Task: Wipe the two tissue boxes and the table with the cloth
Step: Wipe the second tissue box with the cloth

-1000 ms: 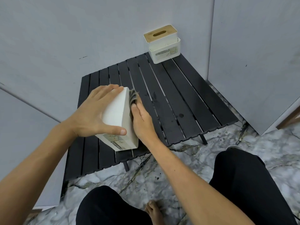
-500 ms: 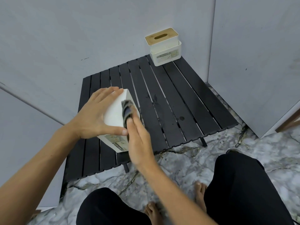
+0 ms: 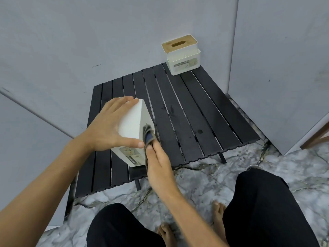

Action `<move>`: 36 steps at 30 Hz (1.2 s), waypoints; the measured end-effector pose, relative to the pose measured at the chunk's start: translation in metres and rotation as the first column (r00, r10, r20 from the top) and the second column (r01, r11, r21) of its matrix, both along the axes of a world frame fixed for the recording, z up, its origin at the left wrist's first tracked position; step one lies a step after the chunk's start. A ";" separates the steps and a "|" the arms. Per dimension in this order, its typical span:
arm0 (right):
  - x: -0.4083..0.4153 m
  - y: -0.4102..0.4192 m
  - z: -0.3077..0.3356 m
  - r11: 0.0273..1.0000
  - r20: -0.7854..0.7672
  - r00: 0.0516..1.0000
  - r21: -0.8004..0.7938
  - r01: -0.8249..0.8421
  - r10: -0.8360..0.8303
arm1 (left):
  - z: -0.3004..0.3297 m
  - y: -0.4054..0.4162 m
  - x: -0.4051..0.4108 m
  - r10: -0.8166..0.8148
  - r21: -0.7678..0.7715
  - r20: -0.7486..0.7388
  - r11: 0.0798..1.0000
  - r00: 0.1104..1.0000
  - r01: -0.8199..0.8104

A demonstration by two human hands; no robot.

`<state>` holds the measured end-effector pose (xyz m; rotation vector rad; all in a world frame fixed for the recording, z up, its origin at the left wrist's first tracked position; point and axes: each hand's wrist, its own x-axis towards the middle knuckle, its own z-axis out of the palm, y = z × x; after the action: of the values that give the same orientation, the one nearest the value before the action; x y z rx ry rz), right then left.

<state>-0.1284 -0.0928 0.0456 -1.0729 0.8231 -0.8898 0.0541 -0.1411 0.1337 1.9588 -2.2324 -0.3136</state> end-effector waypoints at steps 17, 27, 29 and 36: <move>-0.018 -0.051 -0.017 0.981 -0.289 0.953 -0.140 -0.137 0.092 | -0.002 0.000 -0.002 0.040 -0.014 -0.024 0.999 0.999 -0.040; -0.055 -0.071 -0.016 0.709 -0.675 0.730 -0.464 -0.531 0.105 | 0.001 -0.015 0.006 0.085 0.029 0.017 0.996 0.996 -0.085; -0.055 -0.074 -0.028 0.610 -0.737 0.676 -0.526 -0.593 0.022 | 0.000 -0.019 0.008 0.088 0.030 0.032 0.996 0.996 -0.089; -0.059 -0.059 -0.059 0.381 -0.763 0.618 -0.638 -0.670 -0.190 | 0.004 -0.027 0.010 0.087 0.037 0.005 0.996 0.996 -0.087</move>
<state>-0.1874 -0.1518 -0.0132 -2.6718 0.7284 -0.5027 0.0641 -0.1684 0.1379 2.0697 -2.1506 -0.3436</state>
